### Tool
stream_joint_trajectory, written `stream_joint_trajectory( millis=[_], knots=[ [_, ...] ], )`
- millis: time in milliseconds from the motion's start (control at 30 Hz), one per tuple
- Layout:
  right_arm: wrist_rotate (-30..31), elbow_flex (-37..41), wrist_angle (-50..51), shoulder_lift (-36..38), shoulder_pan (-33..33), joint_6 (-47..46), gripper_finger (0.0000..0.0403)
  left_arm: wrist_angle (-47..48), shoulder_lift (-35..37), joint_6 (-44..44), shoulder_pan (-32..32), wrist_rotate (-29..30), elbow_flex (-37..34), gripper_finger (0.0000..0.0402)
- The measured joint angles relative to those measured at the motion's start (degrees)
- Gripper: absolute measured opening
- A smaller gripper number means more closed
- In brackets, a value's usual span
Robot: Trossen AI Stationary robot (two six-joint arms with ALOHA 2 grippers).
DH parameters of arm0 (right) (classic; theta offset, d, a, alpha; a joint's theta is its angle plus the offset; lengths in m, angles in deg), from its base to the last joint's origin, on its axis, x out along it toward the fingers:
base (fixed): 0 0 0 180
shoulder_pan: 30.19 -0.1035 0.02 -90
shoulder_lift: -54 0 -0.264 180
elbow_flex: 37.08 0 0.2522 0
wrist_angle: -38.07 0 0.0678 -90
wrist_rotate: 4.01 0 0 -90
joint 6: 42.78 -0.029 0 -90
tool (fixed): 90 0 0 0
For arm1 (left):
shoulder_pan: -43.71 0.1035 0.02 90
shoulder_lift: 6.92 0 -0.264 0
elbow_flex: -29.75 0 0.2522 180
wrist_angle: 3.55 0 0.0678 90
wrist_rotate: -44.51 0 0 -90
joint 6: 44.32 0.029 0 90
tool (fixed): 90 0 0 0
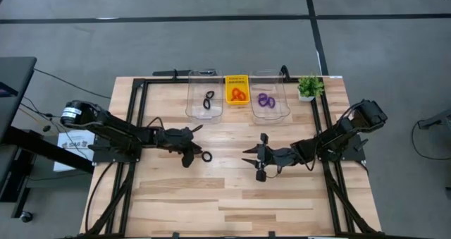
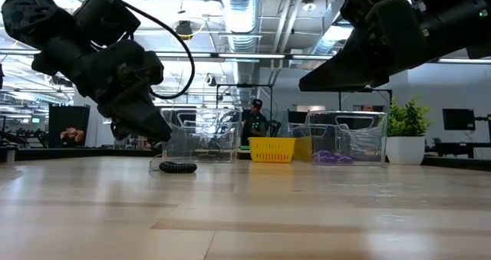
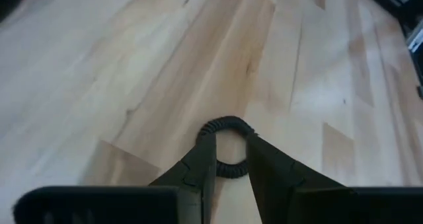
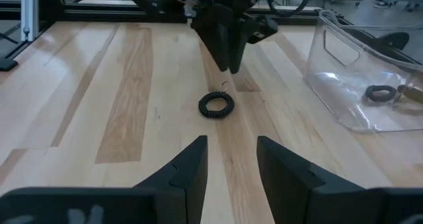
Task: Sort spring keychains
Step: Put the black spring keychain into the left transparent bin
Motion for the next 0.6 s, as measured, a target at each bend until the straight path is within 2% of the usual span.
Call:
stream_joint_trajectory(
  millis=[267,600],
  knots=[
    [0.0,0.0,-0.1,0.0,0.1,0.0,0.012,0.4,0.0,-1.7,-3.3,-0.9,0.0,0.0081],
    [0.0,0.0,-0.2,0.0,0.1,0.0,0.012,0.5,0.0,-0.4,-3.5,0.8,0.0,0.0081]
  ],
)
